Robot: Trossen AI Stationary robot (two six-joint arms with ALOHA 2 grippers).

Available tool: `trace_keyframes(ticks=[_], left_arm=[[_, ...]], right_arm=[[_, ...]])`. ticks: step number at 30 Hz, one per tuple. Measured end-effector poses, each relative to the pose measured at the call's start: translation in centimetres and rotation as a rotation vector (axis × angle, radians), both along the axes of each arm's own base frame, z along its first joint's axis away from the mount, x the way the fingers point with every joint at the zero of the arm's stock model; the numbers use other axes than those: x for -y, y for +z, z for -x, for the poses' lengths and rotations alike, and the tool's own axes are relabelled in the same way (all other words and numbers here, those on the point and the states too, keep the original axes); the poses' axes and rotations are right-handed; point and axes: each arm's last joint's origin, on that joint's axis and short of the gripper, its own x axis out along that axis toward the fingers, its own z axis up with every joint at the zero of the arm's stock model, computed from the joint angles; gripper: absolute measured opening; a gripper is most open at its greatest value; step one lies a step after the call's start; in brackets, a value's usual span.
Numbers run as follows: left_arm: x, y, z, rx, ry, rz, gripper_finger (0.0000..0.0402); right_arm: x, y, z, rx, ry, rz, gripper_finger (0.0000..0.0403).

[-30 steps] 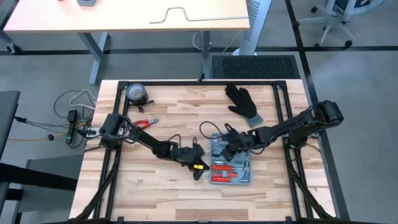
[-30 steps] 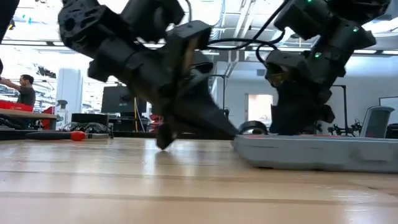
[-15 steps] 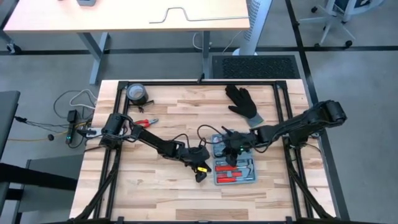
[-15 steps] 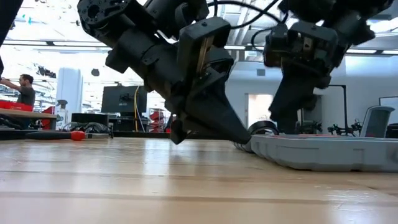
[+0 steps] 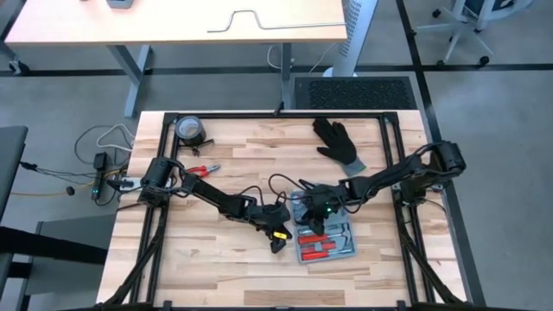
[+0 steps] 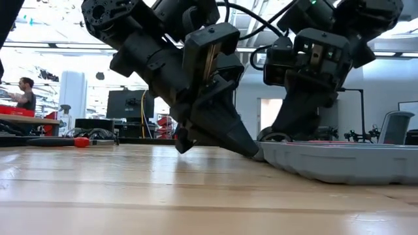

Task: Prefit tool cases
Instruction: Put the black electrical tape into the gray prefit tool case

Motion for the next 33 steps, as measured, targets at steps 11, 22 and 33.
trace_keyframes(ticks=[11,22,33], left_arm=[[0.0,-0.1,0.1,-0.012,-0.001,-0.004,0.0000],[0.0,-0.2,0.2,-0.021,-0.009,-0.018,0.0000],[-0.1,-0.2,0.2,-0.020,-0.016,-0.029,0.0000]], right_arm=[[-0.2,-0.2,0.0,-0.019,-0.004,-0.061,0.0006],[0.1,1.3,0.8,-0.014,-0.062,-0.040,0.0002],[1.5,1.7,2.1,-0.126,-0.209,0.023,0.0045]])
